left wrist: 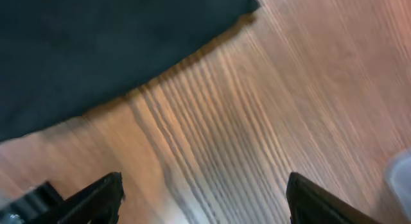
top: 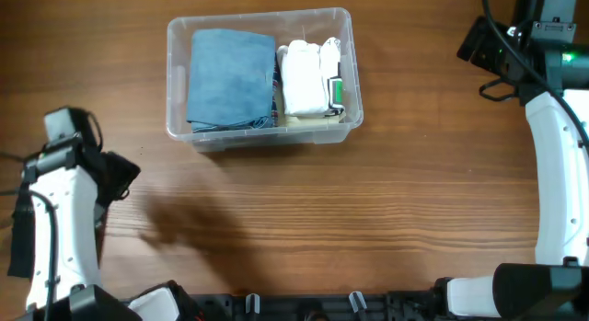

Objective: Pack container
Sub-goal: 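Move left gripper to the black cloth and grasp it, then lift black cloth with left gripper and carry it over the box, then lower black cloth into right side of box and tuck it down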

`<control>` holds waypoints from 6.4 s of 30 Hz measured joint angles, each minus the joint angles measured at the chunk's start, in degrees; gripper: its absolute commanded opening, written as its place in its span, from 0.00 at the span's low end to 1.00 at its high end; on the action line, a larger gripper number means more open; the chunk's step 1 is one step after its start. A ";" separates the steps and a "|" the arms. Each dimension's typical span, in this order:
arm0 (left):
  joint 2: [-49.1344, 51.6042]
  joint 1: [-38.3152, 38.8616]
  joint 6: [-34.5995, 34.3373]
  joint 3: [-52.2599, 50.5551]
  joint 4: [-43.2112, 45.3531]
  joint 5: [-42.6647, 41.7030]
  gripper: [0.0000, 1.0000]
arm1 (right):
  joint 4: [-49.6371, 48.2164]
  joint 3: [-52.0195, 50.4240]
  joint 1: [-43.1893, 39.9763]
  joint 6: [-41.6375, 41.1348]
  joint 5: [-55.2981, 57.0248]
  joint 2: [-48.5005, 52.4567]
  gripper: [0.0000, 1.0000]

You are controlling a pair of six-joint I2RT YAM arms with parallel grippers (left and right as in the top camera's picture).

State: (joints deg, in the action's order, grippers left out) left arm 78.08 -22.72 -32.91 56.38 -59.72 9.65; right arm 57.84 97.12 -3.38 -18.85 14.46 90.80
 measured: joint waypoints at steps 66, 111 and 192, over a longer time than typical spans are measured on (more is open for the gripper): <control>29.18 14.36 32.70 0.13 22.45 34.27 0.04 | 0.00 0.00 0.00 0.00 0.00 0.00 1.00; 13.88 49.55 13.64 49.55 0.07 -13.00 0.04 | 0.02 0.00 0.00 0.00 0.00 0.00 1.00; 33.94 29.94 21.94 50.14 14.23 -57.70 0.89 | 0.02 0.00 0.00 0.00 0.00 0.00 1.00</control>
State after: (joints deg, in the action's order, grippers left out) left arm 112.03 7.22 -10.96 106.52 -45.50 -48.05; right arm 57.87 97.12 -3.38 -18.85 14.46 90.80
